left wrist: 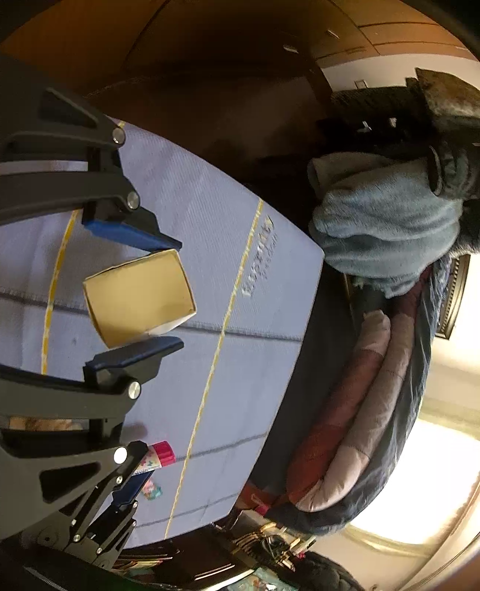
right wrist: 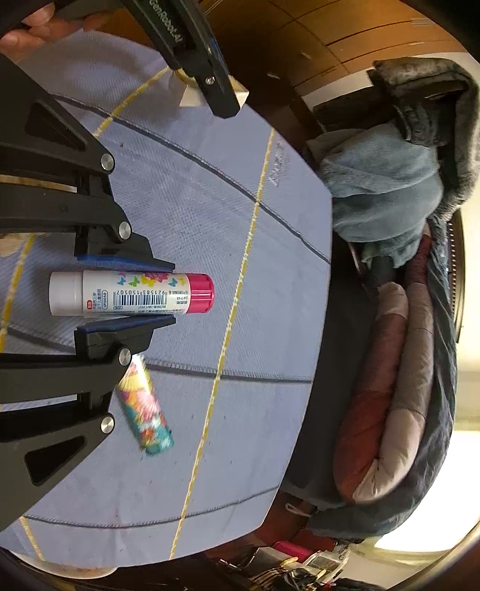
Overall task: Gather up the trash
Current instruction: 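Grasp the pink-capped glue stick upright with the right tool, then carry the cream box and glue stick over the bin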
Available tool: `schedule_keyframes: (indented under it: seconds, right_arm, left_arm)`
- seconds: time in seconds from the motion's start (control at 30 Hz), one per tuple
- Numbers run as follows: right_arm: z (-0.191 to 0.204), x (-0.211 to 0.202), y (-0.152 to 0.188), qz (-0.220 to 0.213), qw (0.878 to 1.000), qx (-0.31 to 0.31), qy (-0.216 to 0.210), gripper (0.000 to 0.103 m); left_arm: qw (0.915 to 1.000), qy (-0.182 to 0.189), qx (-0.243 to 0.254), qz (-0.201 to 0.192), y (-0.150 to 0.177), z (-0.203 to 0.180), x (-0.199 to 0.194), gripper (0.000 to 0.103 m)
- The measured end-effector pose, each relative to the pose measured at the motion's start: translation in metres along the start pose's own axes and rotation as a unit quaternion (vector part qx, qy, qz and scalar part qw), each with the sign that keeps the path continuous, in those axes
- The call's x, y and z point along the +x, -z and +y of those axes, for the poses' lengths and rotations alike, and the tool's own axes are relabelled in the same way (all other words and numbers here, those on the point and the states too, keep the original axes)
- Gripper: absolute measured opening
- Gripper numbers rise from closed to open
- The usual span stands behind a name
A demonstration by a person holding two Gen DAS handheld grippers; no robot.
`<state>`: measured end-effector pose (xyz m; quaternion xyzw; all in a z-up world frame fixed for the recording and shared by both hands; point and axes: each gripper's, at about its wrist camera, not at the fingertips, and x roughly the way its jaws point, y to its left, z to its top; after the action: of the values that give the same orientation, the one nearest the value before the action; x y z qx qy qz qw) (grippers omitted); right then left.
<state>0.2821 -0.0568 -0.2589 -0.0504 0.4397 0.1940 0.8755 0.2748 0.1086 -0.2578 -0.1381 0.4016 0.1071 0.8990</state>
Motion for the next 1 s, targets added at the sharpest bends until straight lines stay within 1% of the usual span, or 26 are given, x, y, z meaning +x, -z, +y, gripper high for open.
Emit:
schedule_keyframes:
  seconds: [0.17,0.33,0.53,0.73,0.83,1.0]
  right_arm:
    - [-0.021,-0.03,0.007,-0.021,1.0,0.023,-0.002,0.022]
    - [-0.045,-0.058,0.02,-0.036,0.998,0.047,-0.001,0.023]
    - [-0.081,-0.093,0.042,-0.055,0.995,0.078,0.013,0.022]
    - [-0.124,-0.123,0.067,-0.072,0.99,0.113,0.037,0.022]
    - [-0.147,-0.135,0.08,-0.078,0.987,0.131,0.052,0.023]
    - [-0.19,-0.156,0.103,-0.089,0.978,0.168,0.08,0.023]
  left_arm:
    - [0.9995,0.017,0.024,-0.015,0.0,-0.027,-0.018,0.048]
    - [0.9975,0.037,0.055,-0.023,0.006,-0.063,-0.034,0.048]
    - [0.9925,0.064,0.1,-0.029,0.018,-0.114,-0.05,0.048]
    - [0.9839,0.099,0.145,-0.032,0.033,-0.169,-0.063,0.048]
    - [0.9779,0.127,0.165,-0.02,0.043,-0.2,-0.064,0.048]
    - [0.9635,0.167,0.209,-0.009,0.064,-0.254,-0.069,0.048]
